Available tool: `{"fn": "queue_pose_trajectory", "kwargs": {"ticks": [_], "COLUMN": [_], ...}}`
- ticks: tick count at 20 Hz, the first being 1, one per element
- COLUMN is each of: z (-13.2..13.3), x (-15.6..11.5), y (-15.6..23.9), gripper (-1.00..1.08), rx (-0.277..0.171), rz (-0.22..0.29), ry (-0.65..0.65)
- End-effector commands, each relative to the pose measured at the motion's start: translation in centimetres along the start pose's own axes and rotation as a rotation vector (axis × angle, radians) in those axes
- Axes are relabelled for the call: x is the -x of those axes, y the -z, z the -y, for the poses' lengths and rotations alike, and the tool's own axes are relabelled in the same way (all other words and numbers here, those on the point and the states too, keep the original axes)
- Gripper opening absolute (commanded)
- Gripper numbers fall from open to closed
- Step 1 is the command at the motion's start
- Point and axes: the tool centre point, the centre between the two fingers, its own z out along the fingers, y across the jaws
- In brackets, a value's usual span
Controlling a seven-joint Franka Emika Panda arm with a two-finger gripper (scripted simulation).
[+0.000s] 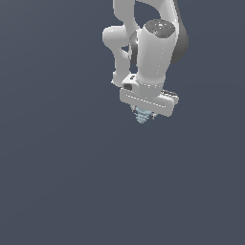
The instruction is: Pick up the object and move it to a goal position.
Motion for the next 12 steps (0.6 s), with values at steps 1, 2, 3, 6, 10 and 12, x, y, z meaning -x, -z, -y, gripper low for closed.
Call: {"fn": "queue_pose_trajectory", "kwargs": {"ticks": [1, 2, 3, 6, 10, 12], "z": [0.7, 0.9, 1.2, 2.0, 3.1, 3.7], "x": [0.8, 1.2, 1.5, 2.3, 3.4, 4.0], "y": [2.9, 4.0, 5.2, 8.4, 12.7, 14.8], "gripper": [-1.0, -1.0, -1.0, -1.0, -1.0, -1.0], "rx": [0.002, 0.002, 0.002, 0.002, 0.002, 0.002], "rz": [0.0, 0.0, 0.0, 0.0, 0.0, 0.0], "ry": [-0.001, -0.001, -0.001, -0.001, -0.001, -0.001]}}
